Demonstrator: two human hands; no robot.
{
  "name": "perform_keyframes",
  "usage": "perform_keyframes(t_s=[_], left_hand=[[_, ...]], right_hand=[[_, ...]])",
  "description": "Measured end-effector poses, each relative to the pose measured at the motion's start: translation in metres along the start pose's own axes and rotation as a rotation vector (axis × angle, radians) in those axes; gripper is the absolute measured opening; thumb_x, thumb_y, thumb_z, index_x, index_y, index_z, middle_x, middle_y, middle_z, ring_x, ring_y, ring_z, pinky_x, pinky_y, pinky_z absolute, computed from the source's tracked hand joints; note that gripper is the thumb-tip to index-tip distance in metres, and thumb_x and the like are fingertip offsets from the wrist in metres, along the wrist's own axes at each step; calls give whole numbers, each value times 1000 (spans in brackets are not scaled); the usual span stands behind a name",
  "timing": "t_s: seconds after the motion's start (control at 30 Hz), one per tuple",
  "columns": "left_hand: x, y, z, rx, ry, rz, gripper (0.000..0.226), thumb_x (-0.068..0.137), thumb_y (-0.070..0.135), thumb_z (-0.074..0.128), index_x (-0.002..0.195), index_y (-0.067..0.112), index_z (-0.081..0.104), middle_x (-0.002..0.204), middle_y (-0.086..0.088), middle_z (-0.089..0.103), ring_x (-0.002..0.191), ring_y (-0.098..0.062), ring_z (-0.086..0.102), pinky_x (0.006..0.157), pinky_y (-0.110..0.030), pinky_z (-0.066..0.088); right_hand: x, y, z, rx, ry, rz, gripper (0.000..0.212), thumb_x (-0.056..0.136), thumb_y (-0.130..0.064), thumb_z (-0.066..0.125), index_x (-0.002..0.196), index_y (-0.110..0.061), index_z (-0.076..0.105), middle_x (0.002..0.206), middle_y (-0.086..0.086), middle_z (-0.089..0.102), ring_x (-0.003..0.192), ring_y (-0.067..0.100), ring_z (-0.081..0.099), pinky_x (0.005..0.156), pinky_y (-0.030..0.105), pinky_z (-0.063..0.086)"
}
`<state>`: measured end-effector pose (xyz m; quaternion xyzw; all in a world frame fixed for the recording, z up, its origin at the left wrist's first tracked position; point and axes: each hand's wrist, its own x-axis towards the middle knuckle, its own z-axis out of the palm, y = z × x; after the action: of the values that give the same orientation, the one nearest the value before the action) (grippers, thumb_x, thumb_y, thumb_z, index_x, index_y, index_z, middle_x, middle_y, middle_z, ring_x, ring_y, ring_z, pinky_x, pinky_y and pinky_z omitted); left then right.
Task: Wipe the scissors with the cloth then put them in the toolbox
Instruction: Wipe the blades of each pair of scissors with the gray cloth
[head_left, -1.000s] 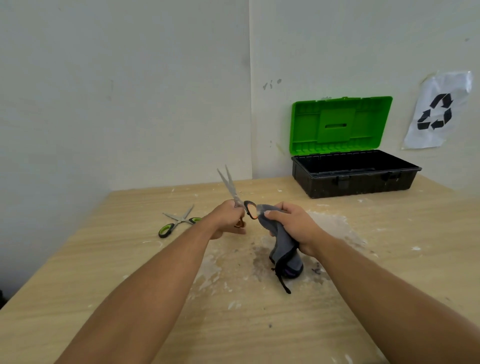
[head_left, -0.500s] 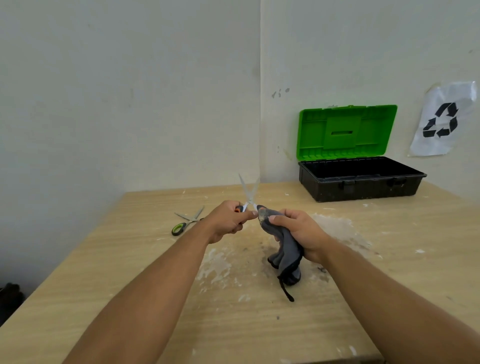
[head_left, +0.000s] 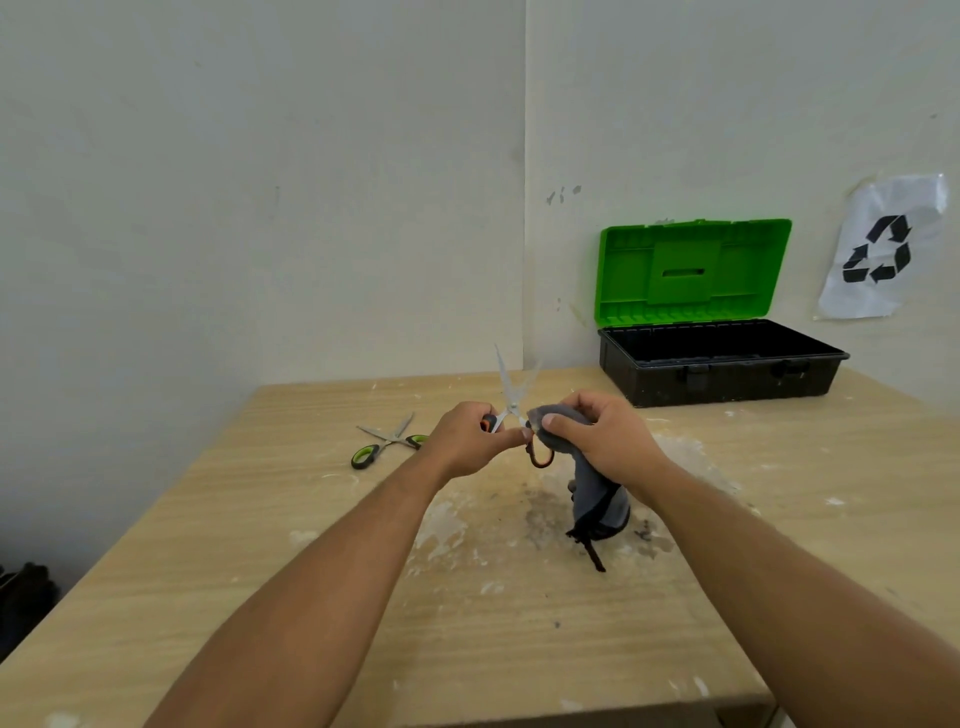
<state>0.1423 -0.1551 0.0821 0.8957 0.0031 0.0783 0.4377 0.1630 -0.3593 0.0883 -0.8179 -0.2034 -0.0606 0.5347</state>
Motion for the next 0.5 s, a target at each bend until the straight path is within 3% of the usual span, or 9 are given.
perform_keyframes(t_s=[0.13, 0.33, 0.5], left_hand=[[-3, -2, 6, 27, 81, -6, 52, 79, 55, 76, 68, 17, 42, 63, 3, 38, 57, -16, 34, 55, -31, 26], [-9, -1, 14, 92, 210, -11, 56, 77, 56, 77, 64, 18, 38, 58, 5, 37, 52, -14, 32, 50, -30, 22], [-14, -3, 21, 96, 215, 6, 51, 80, 51, 76, 64, 19, 40, 59, 4, 43, 52, -13, 36, 48, -29, 23]], right_hand=[[0, -2, 4, -39, 0, -11, 12, 86, -32, 75, 81, -23, 69, 80, -4, 71, 79, 17, 67, 70, 34, 54], [6, -17, 10, -122, 14, -60, 11, 83, -36, 77, 78, -29, 71, 73, -14, 70, 67, -3, 62, 57, 17, 44], [14, -32, 19, -243, -104, -67, 17, 81, -40, 77, 75, -24, 73, 71, -4, 71, 67, 13, 64, 57, 27, 46]])
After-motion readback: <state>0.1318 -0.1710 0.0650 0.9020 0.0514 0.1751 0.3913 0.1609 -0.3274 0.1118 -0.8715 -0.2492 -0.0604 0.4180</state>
